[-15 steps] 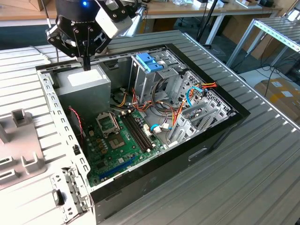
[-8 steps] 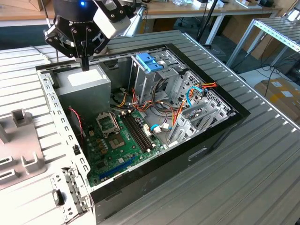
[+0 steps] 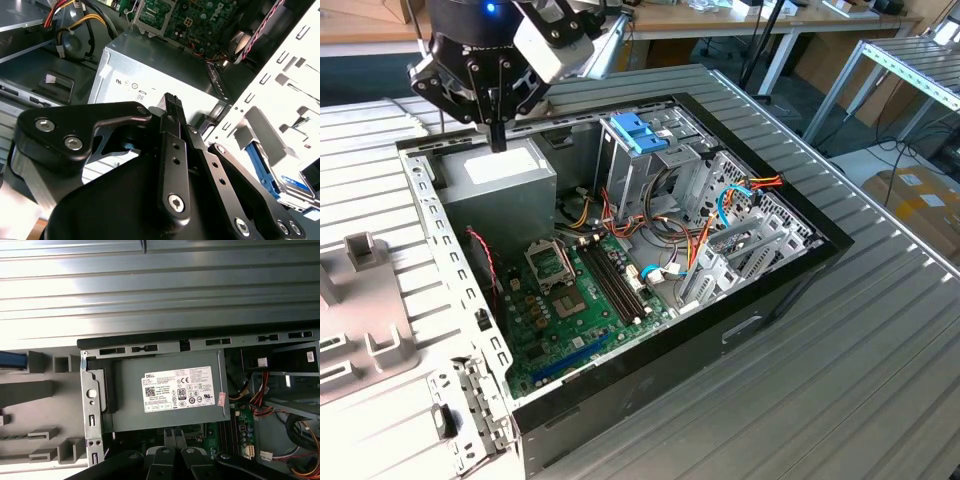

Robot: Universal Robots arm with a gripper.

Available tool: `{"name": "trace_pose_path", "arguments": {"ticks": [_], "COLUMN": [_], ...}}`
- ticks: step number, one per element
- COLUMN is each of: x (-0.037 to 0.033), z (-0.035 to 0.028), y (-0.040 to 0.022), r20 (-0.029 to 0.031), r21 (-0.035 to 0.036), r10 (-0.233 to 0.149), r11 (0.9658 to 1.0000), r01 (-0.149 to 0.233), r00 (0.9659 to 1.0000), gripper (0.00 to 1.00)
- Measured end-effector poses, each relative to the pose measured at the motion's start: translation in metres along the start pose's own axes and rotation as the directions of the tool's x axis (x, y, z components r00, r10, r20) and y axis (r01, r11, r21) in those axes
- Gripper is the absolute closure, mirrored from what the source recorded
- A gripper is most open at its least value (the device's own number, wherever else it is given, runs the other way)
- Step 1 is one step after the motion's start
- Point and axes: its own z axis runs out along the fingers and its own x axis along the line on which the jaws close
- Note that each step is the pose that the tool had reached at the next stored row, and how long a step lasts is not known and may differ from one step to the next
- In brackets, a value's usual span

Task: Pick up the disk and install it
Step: 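Reach for the disk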

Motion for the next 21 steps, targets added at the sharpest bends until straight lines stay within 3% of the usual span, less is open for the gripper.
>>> {"name": "trace_pose_path", "arguments": {"ticks": [21], "x": [0.0097], "z": [-0.0003], "y": [-0.0007], "r20": [0.0], "r21": [0.0], "r10": [0.0], "r11": [1.0], "r01": [0.0], "r00": [1.0], "gripper": [0.89]}}
